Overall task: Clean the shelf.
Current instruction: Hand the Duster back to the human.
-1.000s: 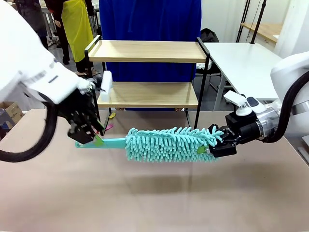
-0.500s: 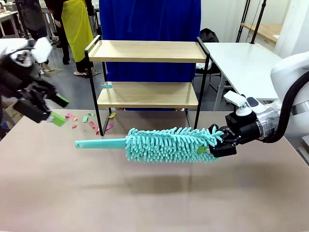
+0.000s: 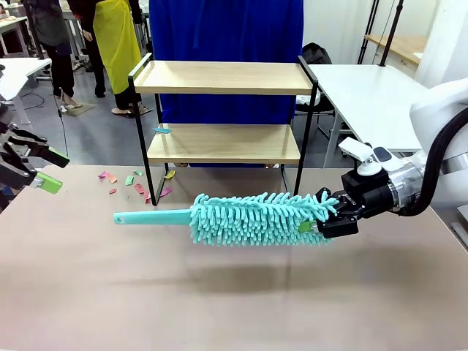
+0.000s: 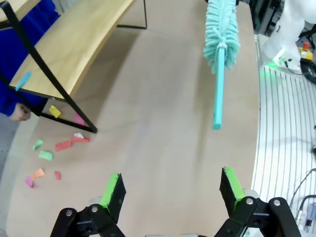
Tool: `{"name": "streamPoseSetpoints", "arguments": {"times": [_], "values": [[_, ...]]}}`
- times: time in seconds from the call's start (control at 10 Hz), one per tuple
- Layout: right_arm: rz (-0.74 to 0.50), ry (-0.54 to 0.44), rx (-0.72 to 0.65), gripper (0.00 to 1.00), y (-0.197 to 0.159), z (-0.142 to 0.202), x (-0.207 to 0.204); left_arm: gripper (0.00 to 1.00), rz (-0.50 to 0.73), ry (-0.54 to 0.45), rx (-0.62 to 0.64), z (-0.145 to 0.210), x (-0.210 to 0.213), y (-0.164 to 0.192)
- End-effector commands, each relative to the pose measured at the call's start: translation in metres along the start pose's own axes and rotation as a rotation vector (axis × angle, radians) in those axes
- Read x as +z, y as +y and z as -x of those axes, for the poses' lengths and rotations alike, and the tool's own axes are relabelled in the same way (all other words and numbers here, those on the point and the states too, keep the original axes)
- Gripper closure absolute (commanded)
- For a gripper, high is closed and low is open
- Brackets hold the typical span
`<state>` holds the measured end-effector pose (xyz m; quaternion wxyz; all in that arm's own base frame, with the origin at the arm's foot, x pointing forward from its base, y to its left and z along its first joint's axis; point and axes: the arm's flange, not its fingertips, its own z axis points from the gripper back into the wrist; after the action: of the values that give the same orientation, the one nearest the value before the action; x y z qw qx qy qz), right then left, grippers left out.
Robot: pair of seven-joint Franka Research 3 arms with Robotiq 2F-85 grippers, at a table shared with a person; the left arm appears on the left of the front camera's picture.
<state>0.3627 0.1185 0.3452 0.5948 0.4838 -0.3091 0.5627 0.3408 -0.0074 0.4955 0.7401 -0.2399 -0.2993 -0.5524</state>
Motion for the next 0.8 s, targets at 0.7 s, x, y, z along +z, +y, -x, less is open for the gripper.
{"name": "streamPoseSetpoints", "arguments": {"times": [0.7], "values": [[0.338, -0.095, 0.073, 0.83, 0.029, -0.200, 0.139, 0.00, 0.004, 0.000, -0.004, -0.013, -0.006, -0.003]]}}
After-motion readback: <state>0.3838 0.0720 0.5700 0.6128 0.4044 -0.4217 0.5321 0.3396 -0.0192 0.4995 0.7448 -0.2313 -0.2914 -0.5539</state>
